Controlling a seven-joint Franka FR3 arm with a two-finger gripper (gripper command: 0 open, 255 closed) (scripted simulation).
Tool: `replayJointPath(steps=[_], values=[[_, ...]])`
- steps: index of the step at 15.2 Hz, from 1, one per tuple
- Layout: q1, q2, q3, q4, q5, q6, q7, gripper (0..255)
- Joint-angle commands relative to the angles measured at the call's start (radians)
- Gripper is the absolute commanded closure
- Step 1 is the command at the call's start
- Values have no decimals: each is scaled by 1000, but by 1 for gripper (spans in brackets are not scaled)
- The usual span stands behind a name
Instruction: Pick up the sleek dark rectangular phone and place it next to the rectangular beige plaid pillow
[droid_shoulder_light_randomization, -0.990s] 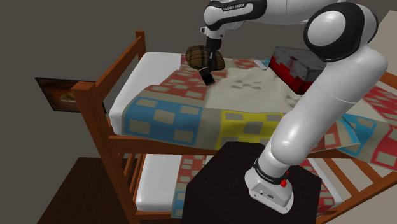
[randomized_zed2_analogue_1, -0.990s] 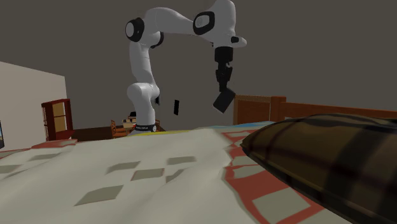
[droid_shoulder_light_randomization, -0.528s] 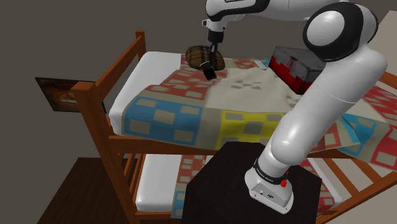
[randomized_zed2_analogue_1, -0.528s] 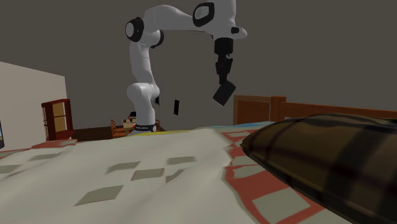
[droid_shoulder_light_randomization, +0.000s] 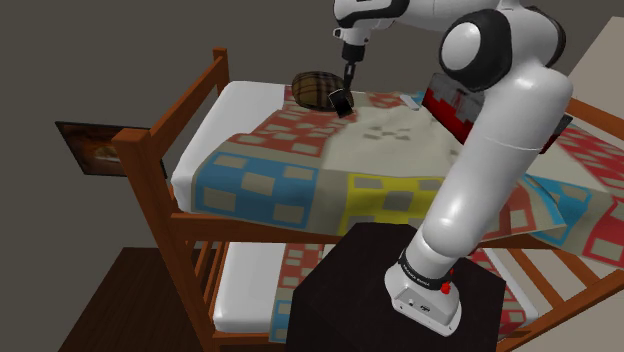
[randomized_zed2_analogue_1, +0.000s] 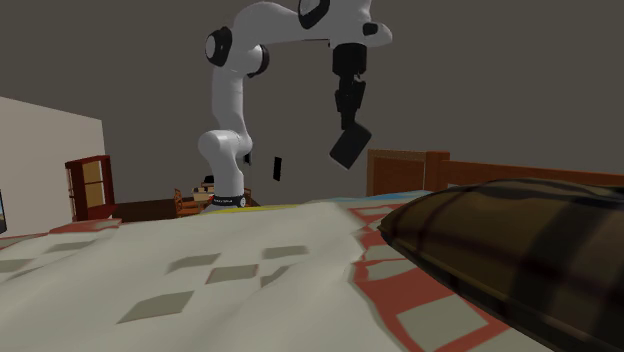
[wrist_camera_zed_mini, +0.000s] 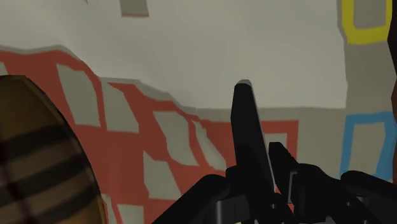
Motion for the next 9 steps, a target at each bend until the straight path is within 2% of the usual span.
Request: replayJointPath(steps=[1, 5, 9], values=[[-30, 55, -23, 57, 28, -8, -57, 255], [-107, 179, -57, 201, 95, -45, -166, 255], [-209, 324, -72, 387, 171, -106, -262, 255]])
